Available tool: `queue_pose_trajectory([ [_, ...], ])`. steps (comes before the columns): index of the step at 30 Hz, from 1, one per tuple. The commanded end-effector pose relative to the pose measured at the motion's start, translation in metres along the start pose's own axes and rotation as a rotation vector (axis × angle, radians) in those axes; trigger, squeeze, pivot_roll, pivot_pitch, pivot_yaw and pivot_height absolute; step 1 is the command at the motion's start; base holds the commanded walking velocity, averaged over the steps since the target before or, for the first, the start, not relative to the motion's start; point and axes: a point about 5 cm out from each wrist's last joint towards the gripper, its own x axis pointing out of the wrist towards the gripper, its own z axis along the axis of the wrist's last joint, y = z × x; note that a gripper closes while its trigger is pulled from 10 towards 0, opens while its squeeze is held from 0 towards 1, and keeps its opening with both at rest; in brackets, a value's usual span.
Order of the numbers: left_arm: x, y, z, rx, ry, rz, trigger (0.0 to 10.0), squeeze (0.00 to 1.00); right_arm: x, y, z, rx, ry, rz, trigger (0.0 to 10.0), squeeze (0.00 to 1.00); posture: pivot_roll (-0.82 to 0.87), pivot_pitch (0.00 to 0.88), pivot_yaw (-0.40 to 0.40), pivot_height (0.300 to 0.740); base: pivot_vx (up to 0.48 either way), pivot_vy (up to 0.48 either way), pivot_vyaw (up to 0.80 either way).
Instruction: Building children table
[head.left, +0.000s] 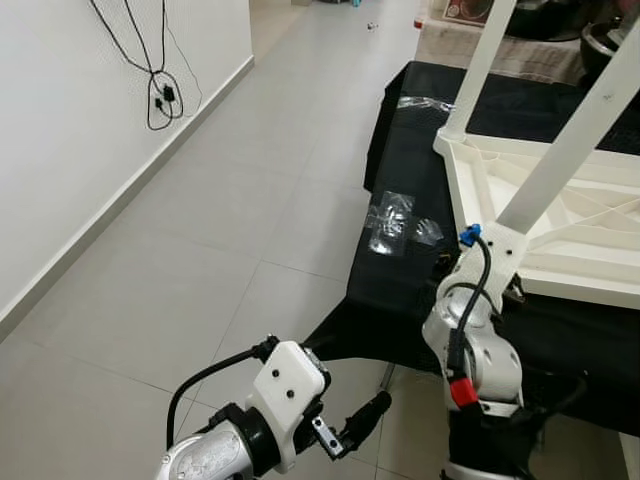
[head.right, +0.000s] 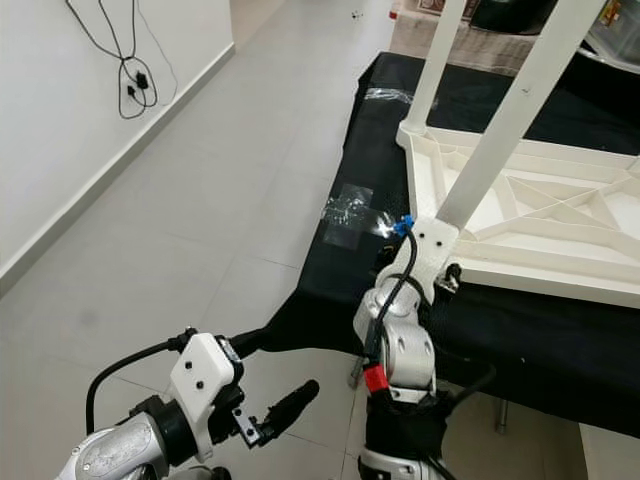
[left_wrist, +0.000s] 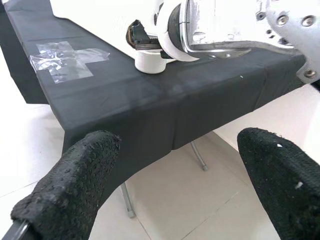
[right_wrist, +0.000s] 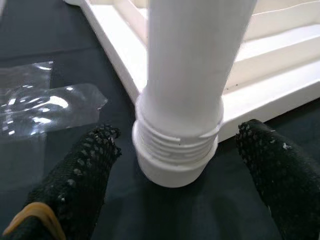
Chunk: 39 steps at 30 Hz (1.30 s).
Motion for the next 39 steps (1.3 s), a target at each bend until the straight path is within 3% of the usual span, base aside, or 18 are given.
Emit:
queue_pose_trajectory([
  [1, 0.0, 0.0, -0.005, 0.003, 0.02, -0.003, 10.0, 0.0, -0.011, 0.009, -0.014, 0.025, 0.08, 0.058, 10.0, 0.0, 0.14, 0.121, -0.082, 0.74, 0.0, 0.0, 0.0],
  [7, -0.001, 0.004, -0.006, 0.009, 0.02, 0.037, 10.0, 0.0, -0.023, 0.003, -0.016, -0.02, 0.082, 0.164, 10.0, 0.0, 0.13, 0.119, -0.083, 0.74, 0.0, 0.0, 0.0],
  [11, -0.006, 0.02, -0.012, 0.003, 0.043, 0.218, 10.0, 0.0, -0.045, -0.003, -0.018, -0.131, -0.013, 0.441, 10.0, 0.0, 0.12, 0.113, -0.079, 0.74, 0.0, 0.0, 0.0],
  [17, -0.016, 0.03, -0.014, 0.004, 0.06, 0.352, 10.0, 0.0, -0.057, -0.01, -0.022, -0.232, -0.124, 0.587, 10.0, 0.0, 0.13, 0.106, -0.088, 0.74, 0.0, 0.0, 0.0],
  [19, -0.027, 0.032, -0.016, 0.006, 0.078, 0.415, 10.0, 0.0, -0.064, -0.019, -0.031, -0.261, -0.138, 0.675, 10.0, 0.0, 0.13, 0.098, -0.086, 0.74, 0.0, 0.0, 0.0],
  [23, -0.038, 0.032, -0.023, -0.013, 0.11, 0.515, 10.0, 0.0, -0.067, -0.031, -0.039, -0.222, -0.126, 0.706, 10.0, 0.0, 0.12, 0.066, -0.09, 0.74, 0.0, 0.0, -0.2],
  [31, -0.037, 0.035, -0.028, -0.008, 0.128, 0.588, 10.0, 0.0, -0.066, -0.033, -0.047, -0.265, -0.116, 0.701, 10.0, 0.0, 0.12, 0.038, -0.096, 0.74, 0.0, 0.0, -0.58],
  [38, -0.037, 0.039, -0.032, -0.01, 0.143, 0.626, 10.0, 0.0, -0.048, -0.048, -0.049, -0.252, -0.114, 0.609, 10.0, 0.0, 0.12, 0.029, -0.095, 0.74, 0.075, -0.239, 0.0],
  [39, -0.037, 0.04, -0.033, -0.009, 0.151, 0.629, 10.0, 0.0, -0.037, -0.055, -0.049, -0.241, -0.099, 0.558, 10.0, 0.0, 0.12, 0.031, -0.097, 0.74, 0.0, -0.42, 0.0],
])
